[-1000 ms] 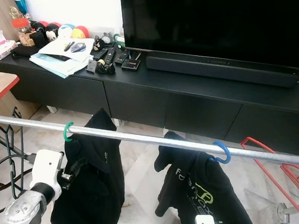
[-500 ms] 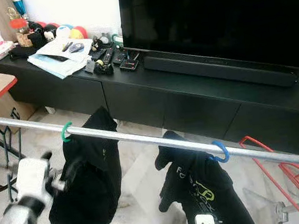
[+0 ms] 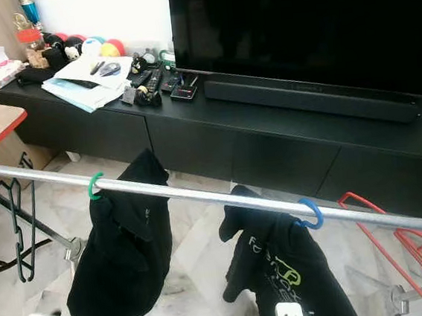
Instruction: Hang hanger
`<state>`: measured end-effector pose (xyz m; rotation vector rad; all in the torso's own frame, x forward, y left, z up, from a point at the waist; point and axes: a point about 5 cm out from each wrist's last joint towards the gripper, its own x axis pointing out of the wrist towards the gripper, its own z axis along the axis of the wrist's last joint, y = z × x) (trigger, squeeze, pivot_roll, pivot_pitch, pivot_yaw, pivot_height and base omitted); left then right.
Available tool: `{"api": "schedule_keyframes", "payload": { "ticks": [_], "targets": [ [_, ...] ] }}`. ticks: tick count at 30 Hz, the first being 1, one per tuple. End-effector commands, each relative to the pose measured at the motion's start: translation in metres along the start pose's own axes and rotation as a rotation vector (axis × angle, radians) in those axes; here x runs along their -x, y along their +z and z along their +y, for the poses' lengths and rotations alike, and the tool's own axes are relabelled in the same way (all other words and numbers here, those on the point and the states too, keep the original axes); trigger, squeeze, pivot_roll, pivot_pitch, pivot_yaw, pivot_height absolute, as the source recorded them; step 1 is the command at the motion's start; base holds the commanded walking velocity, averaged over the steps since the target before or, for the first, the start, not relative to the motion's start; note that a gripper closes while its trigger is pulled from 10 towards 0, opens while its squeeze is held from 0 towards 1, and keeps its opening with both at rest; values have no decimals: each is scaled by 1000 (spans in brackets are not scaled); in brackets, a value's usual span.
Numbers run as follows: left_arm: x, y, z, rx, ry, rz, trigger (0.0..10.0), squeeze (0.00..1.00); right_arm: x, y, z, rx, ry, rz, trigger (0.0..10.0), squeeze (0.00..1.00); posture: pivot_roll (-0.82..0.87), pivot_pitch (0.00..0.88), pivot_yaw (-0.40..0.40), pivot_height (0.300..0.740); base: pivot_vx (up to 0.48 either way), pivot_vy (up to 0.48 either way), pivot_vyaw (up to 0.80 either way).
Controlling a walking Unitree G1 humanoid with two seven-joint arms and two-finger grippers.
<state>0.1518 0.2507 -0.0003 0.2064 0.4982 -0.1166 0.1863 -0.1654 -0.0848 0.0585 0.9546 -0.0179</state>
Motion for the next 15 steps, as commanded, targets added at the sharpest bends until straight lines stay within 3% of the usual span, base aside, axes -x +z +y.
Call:
{"api": "schedule_keyframes", "payload": {
  "ticks": [1,5,6,7,9,15],
  "targets": [
    [1,-24,-1,30,18,96,10000,0,1,-6,1,-8,1,18,10000,0,76,57,-23,740,0,0,0],
    [-3,-60,-9,96,36,264,10000,0,1,-6,2,-2,5,16,10000,0,69,49,-22,740,0,0,0],
    [-5,-76,-15,99,41,354,10000,0,1,-5,2,4,13,12,10000,0,67,42,-24,740,0,0,0],
    [-5,-76,-15,99,41,354,10000,0,1,-5,2,4,13,12,10000,0,67,42,-24,740,0,0,0],
    [-4,-88,-16,153,105,448,10000,0,1,-5,2,22,16,9,10000,0,43,33,-19,740,0,0,800],
    [-16,-84,-21,145,120,451,10000,0,1,-5,2,12,12,11,10000,0,43,37,-20,740,0,0,800]
  ]
}}
